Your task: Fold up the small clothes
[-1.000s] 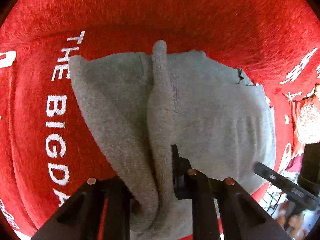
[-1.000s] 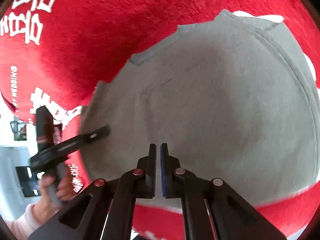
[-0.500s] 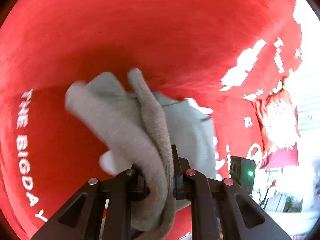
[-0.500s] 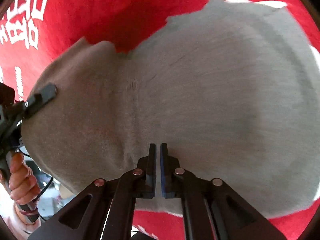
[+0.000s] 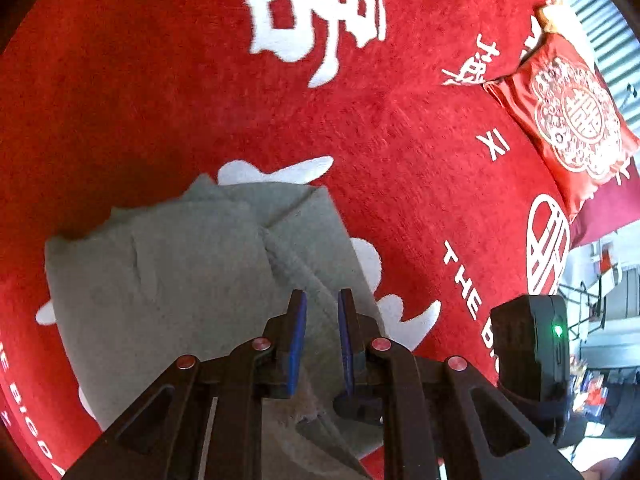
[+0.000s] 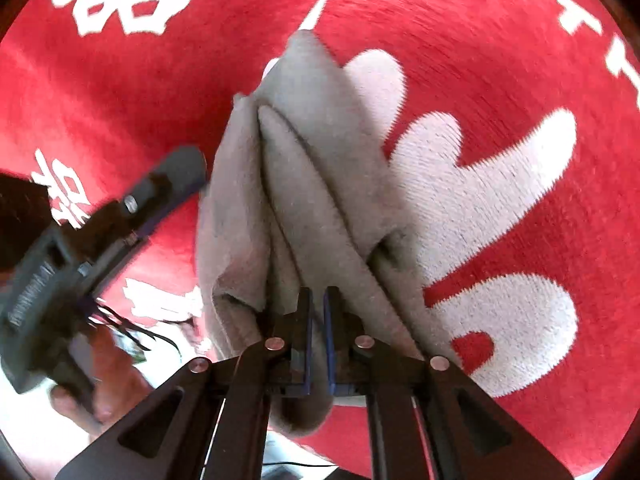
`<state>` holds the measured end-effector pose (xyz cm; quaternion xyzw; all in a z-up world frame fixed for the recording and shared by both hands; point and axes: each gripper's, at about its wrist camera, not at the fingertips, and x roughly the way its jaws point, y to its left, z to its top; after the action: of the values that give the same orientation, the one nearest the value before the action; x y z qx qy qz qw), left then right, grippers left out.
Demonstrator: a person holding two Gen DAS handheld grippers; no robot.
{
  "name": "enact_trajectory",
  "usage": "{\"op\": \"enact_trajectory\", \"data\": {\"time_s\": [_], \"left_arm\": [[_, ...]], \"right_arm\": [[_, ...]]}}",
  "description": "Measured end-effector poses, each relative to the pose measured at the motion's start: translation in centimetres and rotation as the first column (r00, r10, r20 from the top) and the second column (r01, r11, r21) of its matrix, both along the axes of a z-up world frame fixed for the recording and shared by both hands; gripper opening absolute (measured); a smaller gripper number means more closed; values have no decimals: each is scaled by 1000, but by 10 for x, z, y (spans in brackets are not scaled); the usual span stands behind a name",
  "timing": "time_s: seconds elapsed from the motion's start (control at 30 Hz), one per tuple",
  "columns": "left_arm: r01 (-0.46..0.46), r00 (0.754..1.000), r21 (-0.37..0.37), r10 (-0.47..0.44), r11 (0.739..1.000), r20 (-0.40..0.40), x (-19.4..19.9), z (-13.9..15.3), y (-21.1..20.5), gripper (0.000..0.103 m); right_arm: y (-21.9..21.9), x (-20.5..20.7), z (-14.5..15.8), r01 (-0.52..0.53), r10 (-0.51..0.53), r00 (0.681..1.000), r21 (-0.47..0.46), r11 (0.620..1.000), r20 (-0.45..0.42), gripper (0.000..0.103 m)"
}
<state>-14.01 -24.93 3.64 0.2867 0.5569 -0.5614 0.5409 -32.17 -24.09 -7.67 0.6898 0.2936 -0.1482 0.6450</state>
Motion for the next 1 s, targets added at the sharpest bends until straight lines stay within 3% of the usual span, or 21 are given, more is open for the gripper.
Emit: {"op": "enact_trajectory", "data": {"time_s": [0.07, 0.1, 0.13, 0.17, 0.23, 0.27, 0.3, 0.37, 0.43, 0.5, 0.67, 0.77, 0.87, 0.9, 0.93, 1.0], "left_arm": [[-25, 1000, -15, 25, 1000, 10, 8, 9, 8, 18], [-39, 999, -17, 39, 999, 22, 17, 11, 16, 19], [-66, 997, -4, 66, 998, 48, 26, 14, 23, 19], [-85, 994, 12, 84, 996, 64, 40, 16, 37, 20], [-131, 987, 53, 125, 990, 103, 57, 14, 51, 62], [-167, 978, 53, 159, 984, 134, 65, 14, 61, 96], [-206, 965, 27, 198, 978, 170, 75, 18, 71, 102], [-241, 949, 14, 233, 970, 211, 88, 18, 84, 102], [-288, 934, 28, 274, 957, 231, 105, 12, 97, 102], [-334, 923, 50, 316, 941, 219, 121, 3, 109, 102], [-434, 891, 112, 408, 894, 197, 155, -27, 134, 102], [-459, 876, 96, 432, 883, 216, 161, -33, 144, 101], [-478, 869, 104, 451, 872, 204, 165, -37, 151, 101], [-485, 865, 105, 459, 868, 202, 165, -39, 153, 101], [-488, 864, 109, 462, 866, 199, 165, -40, 153, 101], [-487, 864, 110, 460, 867, 204, 165, -41, 151, 101]], "right_arm": [[-4, -11, -5, 23, -25, 998, 25, 999, 52, 24], [-7, -10, -5, 33, -36, 996, 39, 999, 87, 45], [-13, -4, 0, 35, -39, 993, 40, 999, 108, 57], [-14, -2, 5, 28, -31, 993, 30, 999, 116, 60], [-24, 8, 20, -26, 28, 992, -19, 999, 127, 60], [-21, 20, 28, -44, 48, 991, -37, 998, 122, 60], [-25, 25, 33, -72, 78, 992, -66, 995, 103, 60], [-33, 58, 36, -142, 143, 990, -131, 981, -2, 61], [-43, 75, 22, -188, 181, 982, -133, 973, -59, 61], [-46, 85, 13, -226, 222, 973, -82, 971, -54, 61], [-56, 114, 15, -315, 316, 949, -56, 947, 7, 63], [-54, 126, 12, -376, 374, 927, -64, 924, -33, 63], [-51, 142, 14, -372, 370, 928, -59, 926, -39, 61], [-50, 146, 17, -373, 370, 928, -75, 925, -52, 42], [-47, 149, 21, -374, 370, 927, -87, 923, -59, 15], [-43, 150, 42, -360, 359, 933, -152, 921, -36, 15]]}}
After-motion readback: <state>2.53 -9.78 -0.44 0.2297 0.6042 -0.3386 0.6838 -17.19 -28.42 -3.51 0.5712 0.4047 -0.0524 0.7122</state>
